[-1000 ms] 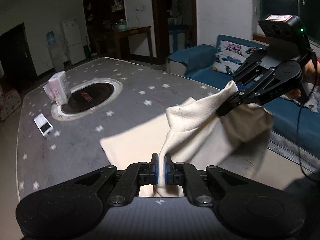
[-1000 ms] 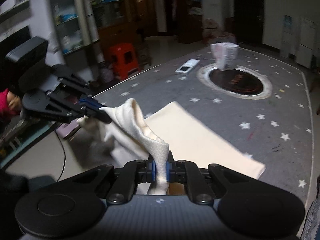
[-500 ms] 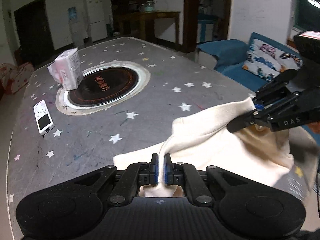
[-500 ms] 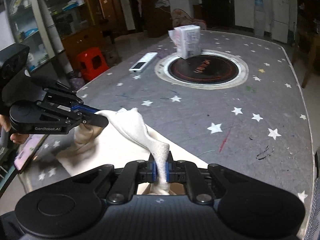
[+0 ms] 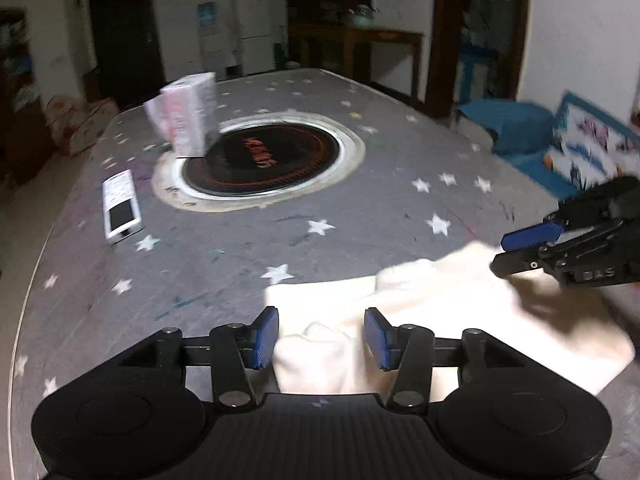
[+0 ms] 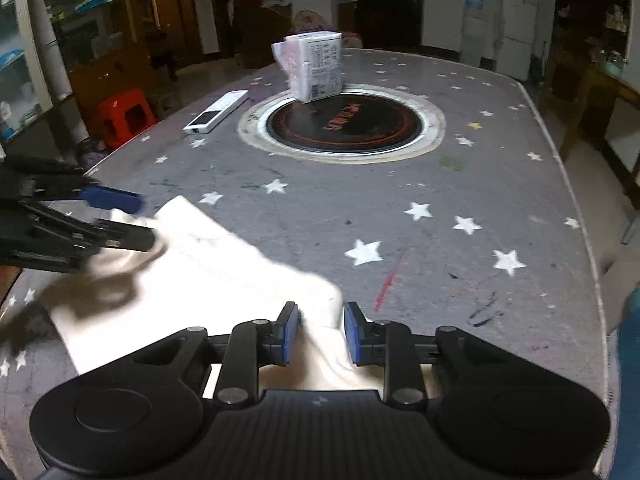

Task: Fold clothes

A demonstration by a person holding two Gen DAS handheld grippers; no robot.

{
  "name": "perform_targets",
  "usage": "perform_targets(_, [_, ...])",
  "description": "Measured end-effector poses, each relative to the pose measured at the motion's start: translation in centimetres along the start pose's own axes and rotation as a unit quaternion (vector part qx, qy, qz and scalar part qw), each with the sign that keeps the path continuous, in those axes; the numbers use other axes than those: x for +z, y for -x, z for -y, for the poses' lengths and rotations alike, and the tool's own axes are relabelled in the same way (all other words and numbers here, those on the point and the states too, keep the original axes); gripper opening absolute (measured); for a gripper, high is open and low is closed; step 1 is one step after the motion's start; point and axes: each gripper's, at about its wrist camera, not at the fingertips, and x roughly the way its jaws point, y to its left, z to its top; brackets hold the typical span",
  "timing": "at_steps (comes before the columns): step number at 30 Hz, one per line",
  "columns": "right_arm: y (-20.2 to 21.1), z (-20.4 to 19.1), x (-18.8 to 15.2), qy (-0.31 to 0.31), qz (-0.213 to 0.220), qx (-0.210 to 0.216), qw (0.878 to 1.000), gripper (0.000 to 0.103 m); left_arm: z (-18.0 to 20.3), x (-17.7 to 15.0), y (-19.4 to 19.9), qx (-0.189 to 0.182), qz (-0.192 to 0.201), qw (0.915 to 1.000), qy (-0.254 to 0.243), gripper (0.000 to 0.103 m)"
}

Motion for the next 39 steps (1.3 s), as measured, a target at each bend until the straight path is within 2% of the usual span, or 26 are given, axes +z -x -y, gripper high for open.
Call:
perform_targets(3, [1.1, 0.1, 0.5, 0.000, 0.029, -0.012, 1.000, 0.025, -1.0, -0.7, 2.0, -0.003, -0.002, 0.9996, 0.028, 0.052])
perform_targets(5, [1.4, -0.4, 0.7, 0.001, 0.034, 0.010, 0.999, 0.025, -1.5, -1.5, 2.6, -0.006, -0.016, 0.9985, 0.052, 0.052])
perform_targets(8, [0.4, -2.2, 1.0, 0.010, 0.023, 0.043, 0.999, 0.025, -2.0, -2.7, 2.9, -0.031, -0.037, 0.9946, 0.092, 0.055])
perform_targets(12, [-1.5, -4.4, 1.2, 0.018, 0.019, 0.066, 0.998, 0.025, -1.9, -4.1, 2.5, -0.030, -0.054, 0.9916, 0.113, 0.055])
perform_targets(14, [-2.6, -5.2, 1.3, 0.019, 0.021, 0.064, 0.998, 0.025, -2.0, -4.6, 2.3, -0.034, -0.059, 0.9904, 0.120, 0.049])
perform_targets(16, [-3.4, -5.5, 1.3, 0.016, 0.021, 0.048, 0.998, 0.025, -2.1, -5.0, 2.0, -0.038, -0.063, 0.9892, 0.127, 0.035])
perform_targets(17, [-3.8, -5.5, 1.2, 0.013, 0.020, 0.038, 0.999, 0.025, -2.2, -5.1, 2.0, -0.042, -0.063, 0.9887, 0.130, 0.031])
perform_targets(18, [-4.1, -5.5, 1.2, 0.009, 0.018, 0.029, 0.999, 0.025, -2.2, -5.1, 2.2, -0.047, -0.061, 0.9882, 0.132, 0.028])
perform_targets(21, [-3.8, -6.1, 1.7, 0.021, 0.028, 0.039, 0.999, 0.026, -2.2, -5.1, 2.4, -0.049, -0.058, 0.9888, 0.128, 0.020])
perform_targets(24, [-3.9, -7.1, 2.4, 0.042, 0.037, 0.041, 0.998, 0.025, -2.1, -5.0, 2.4, -0.053, -0.058, 0.9887, 0.127, 0.016])
perform_targets(31, [-6.6, -7.8, 3.3, 0.029, 0.020, 0.048, 0.998, 0.028, -2.7, -5.8, 3.3, -0.072, -0.069, 0.9860, 0.134, 0.014])
perform_targets(36, [-5.2, -8.6, 2.3, 0.038, 0.027, 0.075, 0.996, 0.027, -2.7, -7.3, 5.0, -0.083, -0.088, 0.9849, 0.124, 0.014])
perform_targets(39, [-2.8, -8.0, 1.5, 0.028, 0.046, 0.081, 0.995, 0.027, -3.1, -7.7, 6.3, -0.075, -0.087, 0.9868, 0.115, 0.024])
